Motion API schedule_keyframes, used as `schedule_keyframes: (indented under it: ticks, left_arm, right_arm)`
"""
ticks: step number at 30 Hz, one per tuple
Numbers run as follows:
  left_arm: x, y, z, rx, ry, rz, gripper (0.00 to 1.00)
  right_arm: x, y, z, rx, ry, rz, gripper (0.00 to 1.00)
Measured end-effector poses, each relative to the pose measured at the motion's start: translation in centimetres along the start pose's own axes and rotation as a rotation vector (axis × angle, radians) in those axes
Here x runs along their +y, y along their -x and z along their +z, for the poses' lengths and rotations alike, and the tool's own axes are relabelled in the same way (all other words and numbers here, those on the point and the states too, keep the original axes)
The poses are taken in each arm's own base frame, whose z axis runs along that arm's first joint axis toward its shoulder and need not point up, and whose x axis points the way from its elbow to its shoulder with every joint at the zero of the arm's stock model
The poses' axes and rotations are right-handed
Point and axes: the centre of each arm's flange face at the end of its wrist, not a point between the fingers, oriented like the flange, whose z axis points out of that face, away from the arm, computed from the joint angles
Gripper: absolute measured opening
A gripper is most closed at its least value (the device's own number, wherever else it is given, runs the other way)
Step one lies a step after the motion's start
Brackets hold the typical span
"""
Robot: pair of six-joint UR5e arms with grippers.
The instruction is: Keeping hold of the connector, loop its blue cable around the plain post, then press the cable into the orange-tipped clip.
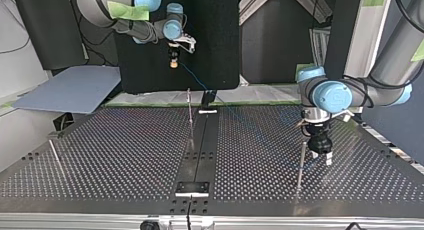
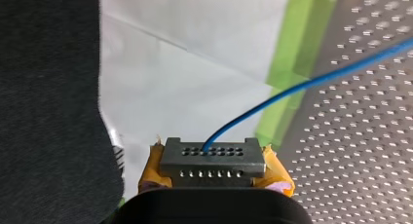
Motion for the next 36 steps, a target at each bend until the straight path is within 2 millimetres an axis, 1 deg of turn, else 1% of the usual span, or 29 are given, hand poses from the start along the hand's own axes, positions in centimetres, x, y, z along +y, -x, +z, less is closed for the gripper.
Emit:
schedule_keyframes:
  ticks: [6, 12, 22, 33, 36]
  left_arm:
    - [0.1, 0.0, 0.1, -0.001, 0.002, -0.001, 1.00]
    - [0.2, 0.1, 0.1, -0.003, 0.004, -0.002, 1.00]
    - [0.8, 0.4, 0.3, -0.014, 0.024, -0.001, 1.00]
    - [1.3, 0.4, 0.3, -0.011, 0.052, 0.004, 1.00]
    - [1.4, 0.4, 0.2, -0.011, 0.064, 0.007, 1.00]
  right_arm:
    - [0.0, -2.1, -1.0, 0.054, -0.013, 0.015, 0.00]
    - [-0.2, -4.0, -2.5, 0.106, -0.020, 0.027, 0.00]
    - [0.8, -7.4, -5.0, 0.192, 0.022, 0.070, 0.00]
    - [1.5, -10.8, -8.1, 0.287, 0.022, 0.105, 0.00]
    - [1.9, -11.7, -8.8, 0.313, 0.024, 0.117, 0.00]
